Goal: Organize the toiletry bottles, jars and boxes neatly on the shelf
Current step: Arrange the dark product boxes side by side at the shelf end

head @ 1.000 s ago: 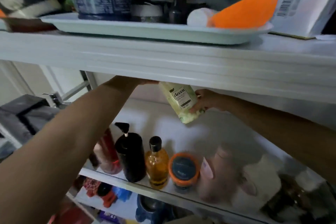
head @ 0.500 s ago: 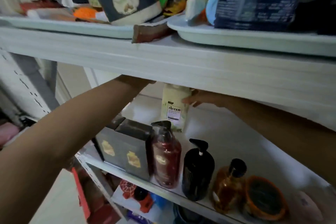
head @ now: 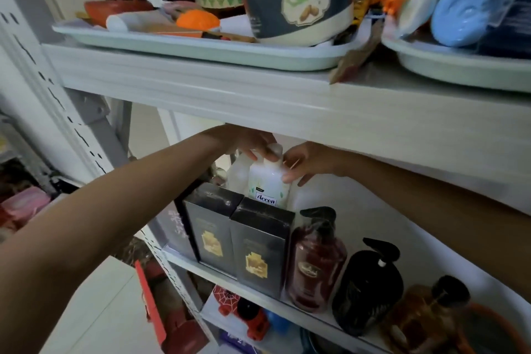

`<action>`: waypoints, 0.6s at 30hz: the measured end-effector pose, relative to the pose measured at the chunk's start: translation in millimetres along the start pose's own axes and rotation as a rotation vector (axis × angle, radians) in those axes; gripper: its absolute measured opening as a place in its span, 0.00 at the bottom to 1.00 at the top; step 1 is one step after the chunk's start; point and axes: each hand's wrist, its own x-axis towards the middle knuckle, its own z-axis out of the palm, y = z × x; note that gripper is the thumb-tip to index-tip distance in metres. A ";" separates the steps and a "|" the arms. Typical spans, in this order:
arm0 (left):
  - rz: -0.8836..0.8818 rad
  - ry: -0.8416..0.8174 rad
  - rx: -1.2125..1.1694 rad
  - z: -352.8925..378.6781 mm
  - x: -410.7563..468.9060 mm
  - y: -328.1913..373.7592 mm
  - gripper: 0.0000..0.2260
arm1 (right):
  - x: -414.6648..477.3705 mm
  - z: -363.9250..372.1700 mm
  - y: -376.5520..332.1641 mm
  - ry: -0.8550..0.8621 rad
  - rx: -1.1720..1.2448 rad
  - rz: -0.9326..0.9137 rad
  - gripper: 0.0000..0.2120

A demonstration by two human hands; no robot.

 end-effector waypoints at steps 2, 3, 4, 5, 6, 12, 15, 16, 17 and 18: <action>-0.022 -0.002 -0.023 -1.9 0.5 -9.7 0.26 | 9.4 8.8 -4.0 0.012 -0.086 0.022 0.15; -0.033 -0.004 -0.022 -2.6 -0.1 -15.2 0.27 | 14.3 13.5 -5.9 0.024 -0.126 0.024 0.18; -0.033 -0.008 -0.024 -3.4 2.1 -20.9 0.26 | 17.8 17.2 -7.6 0.036 -0.153 0.021 0.19; -0.032 -0.014 -0.025 -4.1 3.7 -26.6 0.25 | 21.2 19.6 -9.5 0.044 -0.166 0.013 0.18; -0.011 -0.010 -0.042 -5.7 3.4 -30.8 0.22 | 23.5 20.8 -11.6 0.052 -0.164 0.008 0.16; 0.042 0.016 -0.052 -14.4 -7.5 -41.7 0.21 | 36.9 22.4 -18.5 0.031 -0.184 -0.012 0.16; 0.053 0.019 -0.030 -18.8 -13.8 -42.4 0.18 | 42.0 22.5 -19.7 0.018 -0.190 -0.010 0.17; 0.054 0.025 -0.023 -19.9 -15.1 -43.1 0.18 | 43.3 22.9 -19.4 0.017 -0.187 -0.005 0.18; 0.054 0.029 -0.014 -20.8 -16.7 -43.0 0.18 | 44.2 23.9 -19.3 0.017 -0.184 -0.002 0.19; 0.050 0.028 0.001 -21.5 -18.5 -42.3 0.19 | 45.0 25.0 -19.0 0.016 -0.187 0.001 0.21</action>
